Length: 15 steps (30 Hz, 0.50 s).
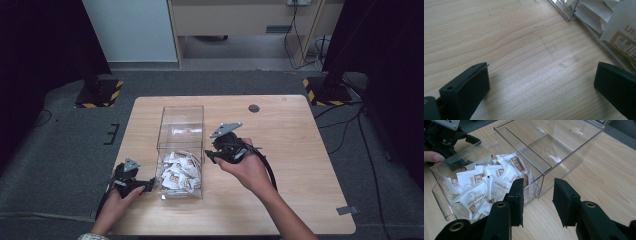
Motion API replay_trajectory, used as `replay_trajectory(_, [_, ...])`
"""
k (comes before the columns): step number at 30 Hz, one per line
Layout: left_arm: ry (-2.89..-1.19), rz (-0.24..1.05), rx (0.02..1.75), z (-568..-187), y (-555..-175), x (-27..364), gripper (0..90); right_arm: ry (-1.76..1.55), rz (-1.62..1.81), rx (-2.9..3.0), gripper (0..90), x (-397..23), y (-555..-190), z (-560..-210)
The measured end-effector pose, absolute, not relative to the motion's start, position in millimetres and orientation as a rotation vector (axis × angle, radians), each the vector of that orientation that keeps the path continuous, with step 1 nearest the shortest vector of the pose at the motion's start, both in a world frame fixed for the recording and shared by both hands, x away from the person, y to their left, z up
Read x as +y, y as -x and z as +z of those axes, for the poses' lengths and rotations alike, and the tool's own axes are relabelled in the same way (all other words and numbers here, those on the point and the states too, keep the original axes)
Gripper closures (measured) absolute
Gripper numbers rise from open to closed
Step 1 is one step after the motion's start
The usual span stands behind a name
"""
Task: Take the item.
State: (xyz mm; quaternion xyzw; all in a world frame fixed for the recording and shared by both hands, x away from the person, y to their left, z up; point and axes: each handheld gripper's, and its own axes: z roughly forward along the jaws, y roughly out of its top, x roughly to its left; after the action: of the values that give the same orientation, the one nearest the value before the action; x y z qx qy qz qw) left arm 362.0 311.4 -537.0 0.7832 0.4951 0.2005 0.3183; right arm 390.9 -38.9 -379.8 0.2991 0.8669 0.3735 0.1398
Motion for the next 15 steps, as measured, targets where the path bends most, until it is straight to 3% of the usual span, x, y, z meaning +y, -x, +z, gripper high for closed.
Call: replay_trajectory(15, [-2.06,0.527,1.302,-537.0,-362.0,311.3,0.0,-0.809,1.111,2.541,65.5,-15.4,-385.9,-386.3])
